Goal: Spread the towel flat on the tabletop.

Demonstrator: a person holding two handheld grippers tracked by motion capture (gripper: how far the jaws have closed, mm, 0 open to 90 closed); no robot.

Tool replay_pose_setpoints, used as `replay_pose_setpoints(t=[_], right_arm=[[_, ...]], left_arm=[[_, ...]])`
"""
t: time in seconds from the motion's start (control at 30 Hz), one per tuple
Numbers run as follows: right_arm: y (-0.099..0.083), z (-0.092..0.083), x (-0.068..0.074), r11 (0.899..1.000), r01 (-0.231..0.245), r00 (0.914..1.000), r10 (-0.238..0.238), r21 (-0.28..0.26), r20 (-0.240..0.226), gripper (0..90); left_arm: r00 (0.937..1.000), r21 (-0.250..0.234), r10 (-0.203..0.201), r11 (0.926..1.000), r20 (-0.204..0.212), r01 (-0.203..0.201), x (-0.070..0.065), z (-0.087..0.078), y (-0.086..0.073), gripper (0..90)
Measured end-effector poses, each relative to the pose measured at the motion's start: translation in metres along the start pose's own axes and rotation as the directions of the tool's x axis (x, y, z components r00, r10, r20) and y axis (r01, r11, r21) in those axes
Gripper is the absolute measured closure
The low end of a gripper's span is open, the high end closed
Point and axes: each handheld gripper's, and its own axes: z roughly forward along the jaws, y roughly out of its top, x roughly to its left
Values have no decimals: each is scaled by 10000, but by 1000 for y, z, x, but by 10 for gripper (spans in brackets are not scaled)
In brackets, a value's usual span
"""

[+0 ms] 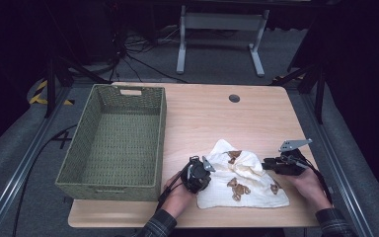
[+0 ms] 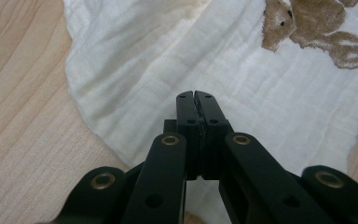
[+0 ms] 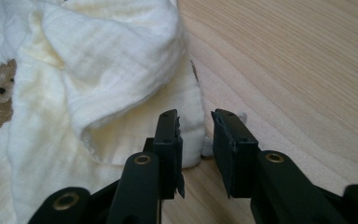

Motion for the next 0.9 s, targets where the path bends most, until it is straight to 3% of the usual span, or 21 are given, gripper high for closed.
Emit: replay_pose_setpoints(t=[0.13, 0.27, 0.4, 0.67, 0.9], right_arm=[[-1, 1, 1, 9999, -13, 10000, 14, 113, -73, 852], [0, -1, 2, 9999, 164, 9999, -164, 40, -10, 878], [5, -13, -1, 9993, 111, 9995, -100, -369, 288, 880], [16, -21, -18, 9983, -129, 9961, 177, -567, 860, 880], [24, -21, -44, 9982, -369, 9849, 445, -482, 1673, 880]], left_arm=[[10000, -35, -28, 10000, -11, 28, 0, 0, 0, 895], [10000, -14, -28, 10000, 9, 28, 0, 0, 0, 896], [10000, 0, -20, 10000, 23, 20, 0, 0, 0, 895], [10000, -20, 3, 10000, 33, -3, 0, 0, 0, 896], [10000, 11, 16, 10000, 26, -16, 0, 0, 0, 896]])
